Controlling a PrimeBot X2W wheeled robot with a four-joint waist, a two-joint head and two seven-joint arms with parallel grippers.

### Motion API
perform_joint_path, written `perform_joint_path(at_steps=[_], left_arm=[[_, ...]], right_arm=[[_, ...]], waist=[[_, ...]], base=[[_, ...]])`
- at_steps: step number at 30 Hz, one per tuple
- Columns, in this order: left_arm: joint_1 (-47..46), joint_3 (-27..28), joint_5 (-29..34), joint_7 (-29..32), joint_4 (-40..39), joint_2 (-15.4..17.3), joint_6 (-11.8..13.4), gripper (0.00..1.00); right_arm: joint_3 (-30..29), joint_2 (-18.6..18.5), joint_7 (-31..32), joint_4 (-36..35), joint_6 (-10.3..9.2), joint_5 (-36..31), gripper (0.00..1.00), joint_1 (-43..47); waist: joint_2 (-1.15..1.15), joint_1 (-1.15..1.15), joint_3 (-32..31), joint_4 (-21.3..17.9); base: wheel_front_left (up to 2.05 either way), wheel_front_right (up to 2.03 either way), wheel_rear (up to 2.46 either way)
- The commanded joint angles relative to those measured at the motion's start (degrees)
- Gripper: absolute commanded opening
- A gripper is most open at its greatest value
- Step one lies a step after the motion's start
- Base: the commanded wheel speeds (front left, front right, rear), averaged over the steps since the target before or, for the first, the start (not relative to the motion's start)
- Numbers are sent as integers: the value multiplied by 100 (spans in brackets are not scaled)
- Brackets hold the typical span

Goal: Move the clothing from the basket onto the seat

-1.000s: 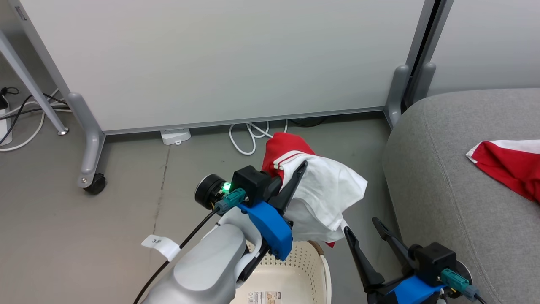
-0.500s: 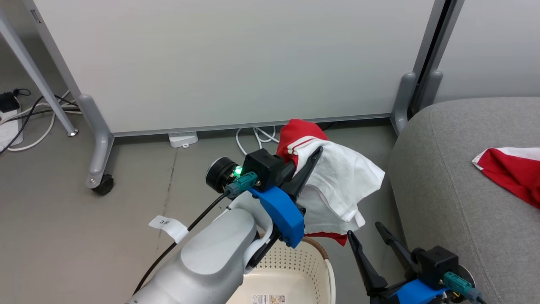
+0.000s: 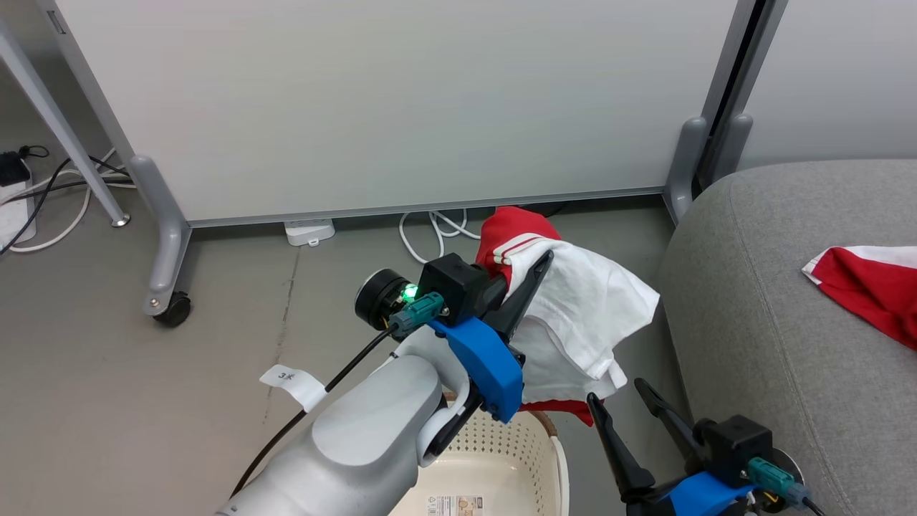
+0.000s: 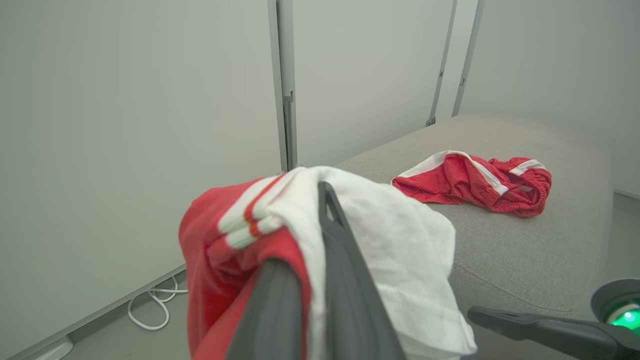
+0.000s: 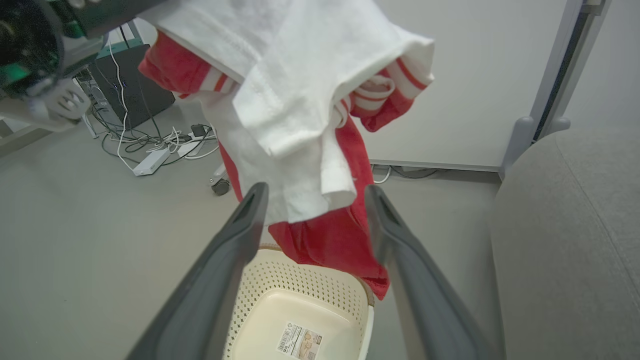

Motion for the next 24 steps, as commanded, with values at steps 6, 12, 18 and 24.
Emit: perform_joint_path(at_steps=[6,12,18,24], left_arm=[[-69,36,18,-29,-44,-2,36,0],[-48,12,38,-29,-91,-2,13,0],[-82,-4,56,-29,-130,-2,8,0],[-115,-37,51,-30,-151,-3,-9,0]], right_arm=[[18,-1,136,226,3,-19,100,-286],[86,-1,195,509,3,-44,100,-578],[213,-1,166,909,3,-20,100,-928],[335,-1,73,1337,3,116,100,-1247]], waist=[[0,0,45,-17],[0,0,91,2],[0,0,125,14],[0,0,141,40]], base=[[0,0,0],[0,0,0],[0,0,0],[0,0,0]])
